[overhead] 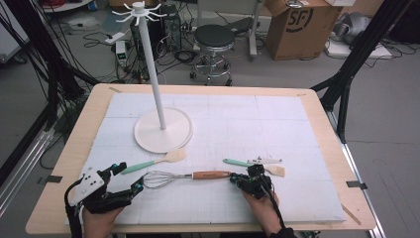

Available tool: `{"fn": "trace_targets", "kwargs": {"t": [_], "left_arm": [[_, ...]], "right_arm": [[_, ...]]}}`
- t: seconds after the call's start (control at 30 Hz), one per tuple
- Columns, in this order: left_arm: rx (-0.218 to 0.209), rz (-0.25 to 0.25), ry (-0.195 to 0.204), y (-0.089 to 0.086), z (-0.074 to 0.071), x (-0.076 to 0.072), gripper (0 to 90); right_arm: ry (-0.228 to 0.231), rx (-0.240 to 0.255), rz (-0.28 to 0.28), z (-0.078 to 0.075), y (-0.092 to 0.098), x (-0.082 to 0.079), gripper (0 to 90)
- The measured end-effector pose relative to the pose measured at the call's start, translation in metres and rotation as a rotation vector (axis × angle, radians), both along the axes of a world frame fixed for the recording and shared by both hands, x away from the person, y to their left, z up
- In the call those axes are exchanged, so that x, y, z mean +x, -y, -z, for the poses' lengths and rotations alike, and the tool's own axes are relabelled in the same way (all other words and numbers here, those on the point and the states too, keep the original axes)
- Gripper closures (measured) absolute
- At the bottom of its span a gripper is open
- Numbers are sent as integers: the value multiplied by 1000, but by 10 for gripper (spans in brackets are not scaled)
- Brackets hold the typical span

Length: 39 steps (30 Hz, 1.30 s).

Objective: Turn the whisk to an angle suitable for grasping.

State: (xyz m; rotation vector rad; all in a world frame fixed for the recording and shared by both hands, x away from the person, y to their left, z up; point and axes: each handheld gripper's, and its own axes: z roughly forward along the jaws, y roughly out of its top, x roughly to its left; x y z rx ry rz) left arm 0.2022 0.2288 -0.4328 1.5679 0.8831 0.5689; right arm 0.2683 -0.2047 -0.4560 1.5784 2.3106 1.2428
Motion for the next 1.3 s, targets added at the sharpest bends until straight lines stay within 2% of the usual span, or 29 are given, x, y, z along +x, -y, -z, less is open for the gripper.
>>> {"fn": "trace_targets", "kwargs": {"t": [0.33, 0.6, 0.63, 0.83, 0.87, 0.9, 0.97, 1.07, 1.13, 1.23, 1.3], "left_arm": [[0, -5, 0, -1, 0, 0, 210], [-1, -6, 1, -2, 0, -1, 211], [-4, -6, 1, -2, 0, -1, 211], [-5, -6, 6, -3, -1, -1, 211], [-7, -10, 7, -4, -1, -1, 211], [-7, -8, 6, -4, -1, -2, 211], [-10, -10, 7, -5, -1, -2, 211], [-11, -14, 7, -6, -1, -1, 211], [-10, -11, 7, -5, -1, -2, 211], [-6, -7, 8, -3, -1, -2, 211], [-3, -5, 9, -2, -1, -2, 212]], "right_arm": [[-15, 30, 24, 2, -9, 13, 899], [-30, 66, 11, 4, -31, 23, 899], [-30, 63, 7, 4, -38, 26, 899], [-25, 61, -3, 4, -54, 32, 899], [-20, 62, 1, 4, -54, 32, 899], [-3, 34, -5, 2, -54, 29, 899], [2, 24, -13, 1, -54, 26, 899], [3, 33, -32, -1, -53, 18, 899], [-12, 51, -44, 0, -52, 15, 899], [-23, 45, -51, 3, -55, 13, 899], [-13, 54, -39, 4, -56, 16, 899]]}}
